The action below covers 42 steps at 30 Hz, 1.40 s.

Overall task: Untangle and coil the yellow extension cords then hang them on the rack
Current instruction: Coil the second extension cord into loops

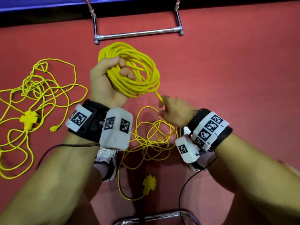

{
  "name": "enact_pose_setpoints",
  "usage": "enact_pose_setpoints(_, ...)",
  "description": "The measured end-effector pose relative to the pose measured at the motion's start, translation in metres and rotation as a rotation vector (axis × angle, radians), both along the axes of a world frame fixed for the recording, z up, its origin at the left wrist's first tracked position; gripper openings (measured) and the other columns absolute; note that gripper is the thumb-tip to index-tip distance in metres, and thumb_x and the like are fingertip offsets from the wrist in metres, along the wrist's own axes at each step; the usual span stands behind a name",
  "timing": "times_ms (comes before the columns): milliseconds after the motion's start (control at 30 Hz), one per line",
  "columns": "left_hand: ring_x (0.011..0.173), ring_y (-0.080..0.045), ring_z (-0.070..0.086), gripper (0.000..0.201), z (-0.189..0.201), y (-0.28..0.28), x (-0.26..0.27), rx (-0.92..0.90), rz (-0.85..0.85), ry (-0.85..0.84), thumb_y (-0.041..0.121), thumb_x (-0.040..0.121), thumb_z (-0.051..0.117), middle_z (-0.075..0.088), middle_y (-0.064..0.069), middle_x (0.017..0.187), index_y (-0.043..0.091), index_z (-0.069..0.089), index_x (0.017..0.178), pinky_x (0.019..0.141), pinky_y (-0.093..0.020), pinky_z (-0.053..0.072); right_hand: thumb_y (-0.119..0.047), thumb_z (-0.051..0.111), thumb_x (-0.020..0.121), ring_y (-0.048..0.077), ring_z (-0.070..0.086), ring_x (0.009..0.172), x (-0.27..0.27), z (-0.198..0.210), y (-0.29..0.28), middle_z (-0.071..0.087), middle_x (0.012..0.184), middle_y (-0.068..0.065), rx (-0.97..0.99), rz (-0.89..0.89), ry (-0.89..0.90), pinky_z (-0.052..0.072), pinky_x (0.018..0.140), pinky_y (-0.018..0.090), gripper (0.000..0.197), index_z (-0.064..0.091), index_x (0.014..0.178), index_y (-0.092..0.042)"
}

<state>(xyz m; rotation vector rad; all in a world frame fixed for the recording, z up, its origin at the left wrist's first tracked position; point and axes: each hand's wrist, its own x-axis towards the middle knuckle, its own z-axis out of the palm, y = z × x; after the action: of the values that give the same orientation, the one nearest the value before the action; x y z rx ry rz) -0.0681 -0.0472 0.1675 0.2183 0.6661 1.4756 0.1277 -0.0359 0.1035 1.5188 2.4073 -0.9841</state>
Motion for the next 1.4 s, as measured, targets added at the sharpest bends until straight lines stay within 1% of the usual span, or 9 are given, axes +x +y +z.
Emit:
enact_pose_setpoints(233, 0.053, -0.013, 0.053, 0.013, -0.009, 0.011, 0.003, -0.091, 0.351, 0.339, 0.0, 0.085, 0.059, 0.05, -0.003, 0.061, 0.009, 0.052, 0.091, 0.054, -0.028, 0.048, -0.025, 0.069, 0.083, 0.03, 0.062, 0.089, -0.01, 0.019, -0.012, 0.061, 0.082, -0.003, 0.009, 0.074, 0.147, 0.039, 0.07, 0.027, 0.024, 0.057, 0.103, -0.019)
enact_pose_setpoints(367, 0.051, -0.017, 0.055, 0.028, -0.013, 0.015, -0.002, -0.033, 0.5, 0.521, -0.005, 0.079, 0.064, 0.052, -0.009, 0.064, 0.004, 0.044, 0.097, 0.052, -0.029, 0.047, -0.027, 0.072, 0.082, 0.006, 0.054, 0.057, -0.011, 0.027, -0.013, 0.053, 0.058, -0.013, -0.095, 0.051, 0.175, 0.04, 0.064, 0.022, 0.014, 0.058, 0.082, -0.024)
enact_pose_setpoints(567, 0.067, -0.022, 0.055, 0.051, -0.026, 0.008, 0.001, -0.11, 0.403, 0.979, -0.001, 0.062, 0.077, 0.053, -0.014, 0.082, 0.014, 0.044, 0.098, 0.062, -0.038, 0.05, -0.007, 0.064, 0.082, 0.003, 0.042, 0.045, -0.015, 0.041, -0.014, 0.046, 0.054, -0.006, -0.187, 0.196, 0.378, 0.033, 0.051, 0.012, 0.027, 0.057, 0.084, -0.033)
enact_pose_setpoints(667, 0.067, -0.022, 0.053, 0.048, -0.026, 0.007, 0.004, -0.042, 0.213, 1.15, -0.002, 0.061, 0.074, 0.053, -0.021, 0.084, 0.017, 0.047, 0.097, 0.058, -0.034, 0.049, -0.001, 0.063, 0.08, 0.001, 0.042, 0.046, -0.014, 0.046, -0.009, 0.043, 0.052, -0.011, -0.108, 0.143, 0.517, 0.032, 0.051, 0.009, 0.02, 0.07, 0.089, -0.018)
enact_pose_setpoints(833, 0.068, -0.019, 0.051, 0.044, -0.022, -0.001, 0.015, -0.047, -0.132, 1.134, 0.0, 0.063, 0.072, 0.055, -0.016, 0.085, -0.007, 0.054, 0.103, 0.055, -0.03, 0.047, -0.01, 0.074, 0.08, -0.002, 0.044, 0.053, -0.009, 0.05, 0.001, 0.054, 0.057, -0.012, -0.031, -0.029, 0.782, 0.035, 0.057, 0.013, 0.006, 0.071, 0.084, -0.013)
enact_pose_setpoints(1000, 0.042, -0.013, 0.049, 0.022, -0.016, -0.01, 0.03, -0.108, -0.48, 0.978, 0.018, 0.085, 0.072, 0.052, -0.008, 0.055, 0.0, 0.059, 0.087, 0.042, -0.021, 0.042, -0.011, 0.087, 0.07, 0.011, 0.06, 0.055, -0.003, 0.058, 0.008, 0.067, 0.06, 0.0, -0.072, -0.087, 0.919, 0.046, 0.052, 0.029, 0.026, 0.062, 0.072, -0.013)
enact_pose_setpoints(1167, 0.033, -0.012, 0.05, 0.057, -0.011, -0.009, 0.039, -0.192, -0.632, 0.801, 0.072, 0.08, 0.055, 0.051, -0.001, 0.049, 0.016, 0.065, 0.082, 0.037, -0.02, 0.044, -0.03, 0.092, 0.061, 0.01, 0.04, 0.052, 0.003, 0.054, 0.017, 0.048, 0.054, -0.003, 0.045, -0.179, 0.811, 0.034, 0.048, 0.032, 0.045, 0.049, 0.072, -0.024)
enact_pose_setpoints(1233, 0.035, -0.011, 0.049, 0.045, -0.011, -0.012, 0.039, -0.134, -0.631, 0.783, 0.064, 0.067, 0.068, 0.055, -0.002, 0.057, 0.021, 0.07, 0.081, 0.037, -0.019, 0.043, -0.015, 0.085, 0.072, 0.015, 0.043, 0.055, 0.005, 0.054, 0.018, 0.048, 0.059, 0.011, -0.033, -0.132, 0.902, 0.037, 0.049, 0.034, 0.036, 0.053, 0.088, -0.018)
enact_pose_setpoints(1400, 0.037, -0.007, 0.046, 0.034, -0.012, -0.016, 0.038, -0.088, -0.693, 0.829, 0.007, 0.072, 0.081, 0.058, 0.004, 0.057, 0.011, 0.062, 0.1, 0.038, -0.018, 0.039, 0.001, 0.076, 0.075, 0.011, 0.045, 0.057, 0.011, 0.058, 0.024, 0.049, 0.063, 0.002, -0.097, -0.127, 0.965, 0.04, 0.053, 0.026, 0.034, 0.056, 0.098, -0.014)
